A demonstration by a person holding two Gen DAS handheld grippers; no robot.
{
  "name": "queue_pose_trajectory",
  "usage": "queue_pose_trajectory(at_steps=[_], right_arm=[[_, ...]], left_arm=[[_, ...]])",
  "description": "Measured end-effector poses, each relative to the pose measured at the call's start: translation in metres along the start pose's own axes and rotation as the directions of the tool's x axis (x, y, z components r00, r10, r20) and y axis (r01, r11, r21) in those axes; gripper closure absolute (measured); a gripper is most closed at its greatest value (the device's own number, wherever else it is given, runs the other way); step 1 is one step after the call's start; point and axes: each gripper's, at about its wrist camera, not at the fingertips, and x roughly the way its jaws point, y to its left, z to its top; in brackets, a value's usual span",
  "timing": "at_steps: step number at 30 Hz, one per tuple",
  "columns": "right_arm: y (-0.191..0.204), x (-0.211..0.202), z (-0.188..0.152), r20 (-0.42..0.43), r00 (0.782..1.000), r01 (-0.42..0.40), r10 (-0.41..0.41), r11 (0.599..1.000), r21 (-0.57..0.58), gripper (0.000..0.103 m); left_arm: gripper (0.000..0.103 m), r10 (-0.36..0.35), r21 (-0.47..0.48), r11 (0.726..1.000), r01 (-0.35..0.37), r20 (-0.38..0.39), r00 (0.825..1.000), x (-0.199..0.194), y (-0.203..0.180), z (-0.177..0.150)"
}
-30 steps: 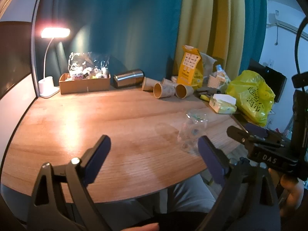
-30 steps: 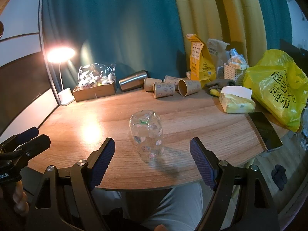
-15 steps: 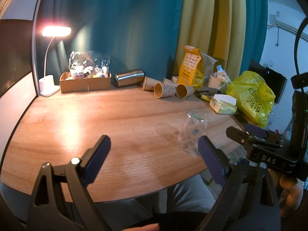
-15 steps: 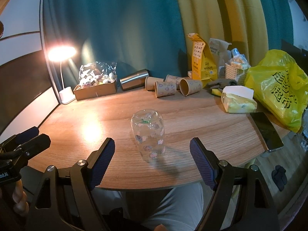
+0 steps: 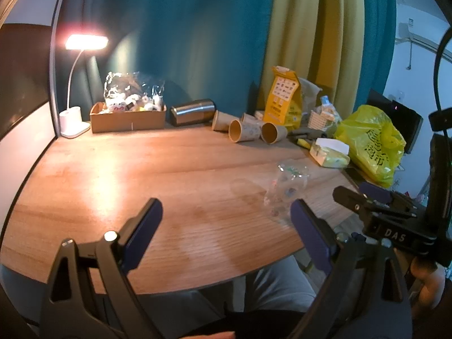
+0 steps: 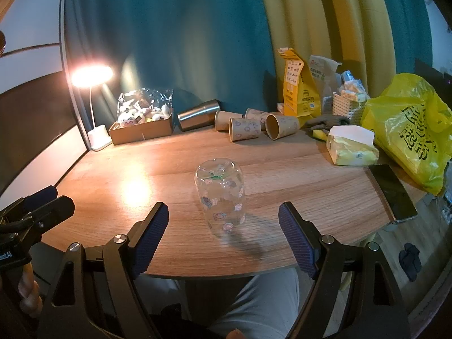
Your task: Flip cup upside down
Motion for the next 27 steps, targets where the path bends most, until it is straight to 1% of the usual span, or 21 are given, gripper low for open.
queue_pose_trajectory(at_steps=[8,21,27], right_arm=[[0.003,0.001,-0.003,-0.007,1.000,-0.005,0.005,1.000,0.000,0.020],[0.003,0.009,0.002,-0.021,1.000,-0.012,0.012,1.000,-0.004,0.020],[0.005,0.012,0.004,-0.022,0.999,-0.024,0.023,1.000,-0.010,0.020]], left_arm=[[0.010,0.001,-0.001,1.000,-0.001,0.000,1.000,0.000,0.000,0.000],[0.010,0.013,-0.021,1.000,-0.014,-0.006,1.000,0.003,0.002,-0.002],[0.010,0.005,-0.029,1.000,-0.005,0.015,1.000,-0.001,0.003,-0.002]])
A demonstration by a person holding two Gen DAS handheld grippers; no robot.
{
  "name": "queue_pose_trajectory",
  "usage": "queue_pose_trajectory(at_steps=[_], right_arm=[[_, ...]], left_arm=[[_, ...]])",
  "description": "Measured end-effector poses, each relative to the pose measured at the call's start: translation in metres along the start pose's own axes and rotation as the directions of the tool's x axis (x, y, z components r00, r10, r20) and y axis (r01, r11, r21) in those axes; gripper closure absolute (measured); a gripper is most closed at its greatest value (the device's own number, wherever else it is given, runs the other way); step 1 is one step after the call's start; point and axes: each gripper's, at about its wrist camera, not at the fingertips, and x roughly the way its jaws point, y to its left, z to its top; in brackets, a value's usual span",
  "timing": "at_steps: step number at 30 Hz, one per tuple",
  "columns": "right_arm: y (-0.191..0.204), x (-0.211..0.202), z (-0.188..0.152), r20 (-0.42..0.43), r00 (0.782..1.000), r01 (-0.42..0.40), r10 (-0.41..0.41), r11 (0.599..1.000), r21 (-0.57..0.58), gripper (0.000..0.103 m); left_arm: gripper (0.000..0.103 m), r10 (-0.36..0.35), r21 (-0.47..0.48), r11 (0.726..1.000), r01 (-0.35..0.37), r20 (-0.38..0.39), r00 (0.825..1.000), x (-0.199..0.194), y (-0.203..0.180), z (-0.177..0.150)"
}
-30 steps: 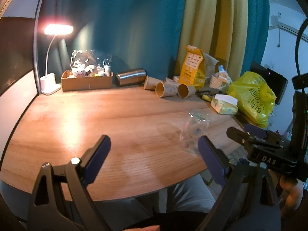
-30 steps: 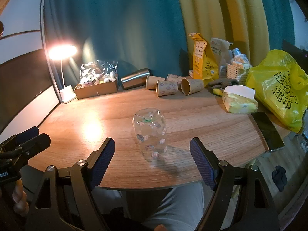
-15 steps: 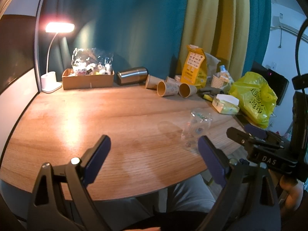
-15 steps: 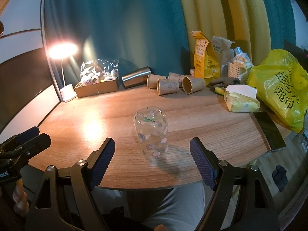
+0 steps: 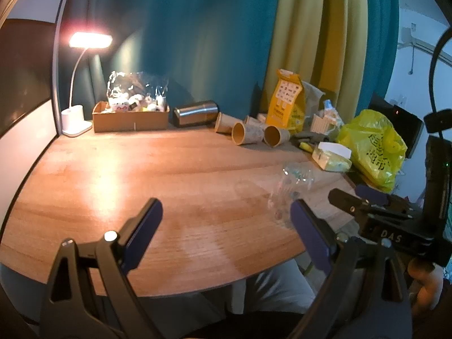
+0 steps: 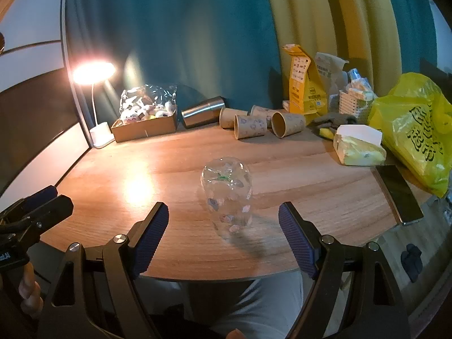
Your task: Flip cup upside down
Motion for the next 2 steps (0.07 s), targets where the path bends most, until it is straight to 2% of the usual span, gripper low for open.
queue_pose_trajectory(at_steps=[2], right_arm=[[0.0004,0.0007,-0.0007,-0.001,1.000,-0.003,0.003,1.000,-0.005,0.020]], left_arm=[[0.010,-0.002,-0.009,1.000,0.002,0.000,1.000,-0.0004,0.0014,-0.0003]])
